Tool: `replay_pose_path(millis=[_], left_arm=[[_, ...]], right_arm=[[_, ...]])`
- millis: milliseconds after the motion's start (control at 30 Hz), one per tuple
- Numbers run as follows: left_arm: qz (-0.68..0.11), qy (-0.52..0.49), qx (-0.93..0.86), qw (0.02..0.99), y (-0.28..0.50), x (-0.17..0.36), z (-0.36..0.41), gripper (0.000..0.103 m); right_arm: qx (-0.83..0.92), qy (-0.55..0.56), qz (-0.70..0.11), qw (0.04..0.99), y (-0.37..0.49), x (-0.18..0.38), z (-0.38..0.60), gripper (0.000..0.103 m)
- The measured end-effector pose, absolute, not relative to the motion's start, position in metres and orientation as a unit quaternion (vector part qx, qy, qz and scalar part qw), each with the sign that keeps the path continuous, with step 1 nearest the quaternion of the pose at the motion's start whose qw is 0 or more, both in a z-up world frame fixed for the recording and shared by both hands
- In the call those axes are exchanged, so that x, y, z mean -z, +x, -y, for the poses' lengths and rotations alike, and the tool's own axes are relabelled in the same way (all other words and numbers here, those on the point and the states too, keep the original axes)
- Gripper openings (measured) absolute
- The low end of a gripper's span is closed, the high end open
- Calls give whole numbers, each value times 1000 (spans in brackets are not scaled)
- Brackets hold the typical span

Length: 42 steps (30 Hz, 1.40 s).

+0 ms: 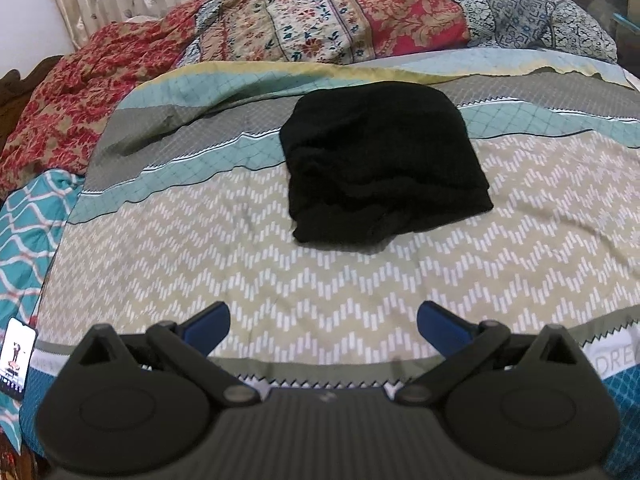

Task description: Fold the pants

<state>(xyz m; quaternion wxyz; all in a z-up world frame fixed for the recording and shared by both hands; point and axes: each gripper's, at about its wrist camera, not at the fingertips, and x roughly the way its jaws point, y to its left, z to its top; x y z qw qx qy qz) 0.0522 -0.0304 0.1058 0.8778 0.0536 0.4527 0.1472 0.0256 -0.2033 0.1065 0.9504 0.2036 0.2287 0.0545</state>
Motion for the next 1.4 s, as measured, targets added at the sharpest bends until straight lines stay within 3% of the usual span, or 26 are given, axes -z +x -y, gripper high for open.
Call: replay_pose_path(millis=[1400], left_arm=[[-458,19,-172,872,57,-93,6,103]], right_arm=[[-69,183,-245,950,40,-103,188,89]])
